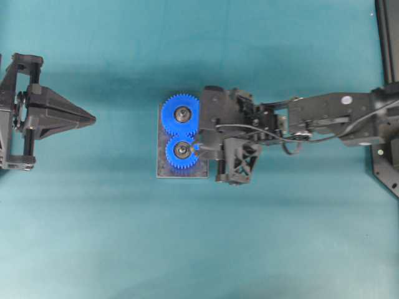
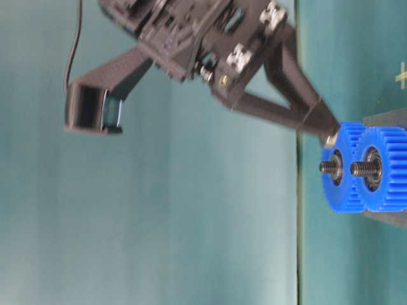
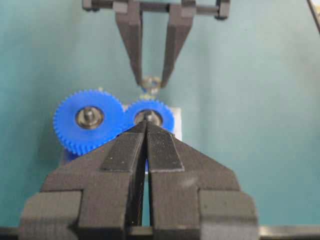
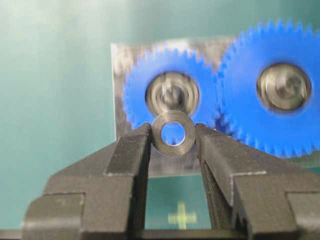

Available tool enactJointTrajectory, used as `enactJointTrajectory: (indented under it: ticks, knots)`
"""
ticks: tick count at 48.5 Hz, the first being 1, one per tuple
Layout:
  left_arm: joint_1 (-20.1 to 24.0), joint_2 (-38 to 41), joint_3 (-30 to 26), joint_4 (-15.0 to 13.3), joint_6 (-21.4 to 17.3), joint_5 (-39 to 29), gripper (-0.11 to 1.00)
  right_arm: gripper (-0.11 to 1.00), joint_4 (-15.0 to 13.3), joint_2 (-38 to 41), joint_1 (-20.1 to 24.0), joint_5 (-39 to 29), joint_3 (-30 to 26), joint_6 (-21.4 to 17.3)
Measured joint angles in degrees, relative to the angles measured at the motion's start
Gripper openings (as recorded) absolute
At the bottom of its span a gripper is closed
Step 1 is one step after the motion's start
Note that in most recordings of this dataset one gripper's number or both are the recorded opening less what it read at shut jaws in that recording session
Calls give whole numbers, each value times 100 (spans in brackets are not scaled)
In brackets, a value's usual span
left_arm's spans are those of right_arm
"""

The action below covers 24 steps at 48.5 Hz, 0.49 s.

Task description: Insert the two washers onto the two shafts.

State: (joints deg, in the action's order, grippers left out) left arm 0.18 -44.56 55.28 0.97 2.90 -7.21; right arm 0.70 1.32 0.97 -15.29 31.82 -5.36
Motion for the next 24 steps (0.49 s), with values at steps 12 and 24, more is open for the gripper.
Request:
enactJointTrajectory:
  ticks: [12,24]
  knots:
    - [0,9,26,-9,0,0,1,34,0,316,-9,62,-255,114]
    - [0,0,35,-9,0,0,1,34,0,422,-9,88,-325,123]
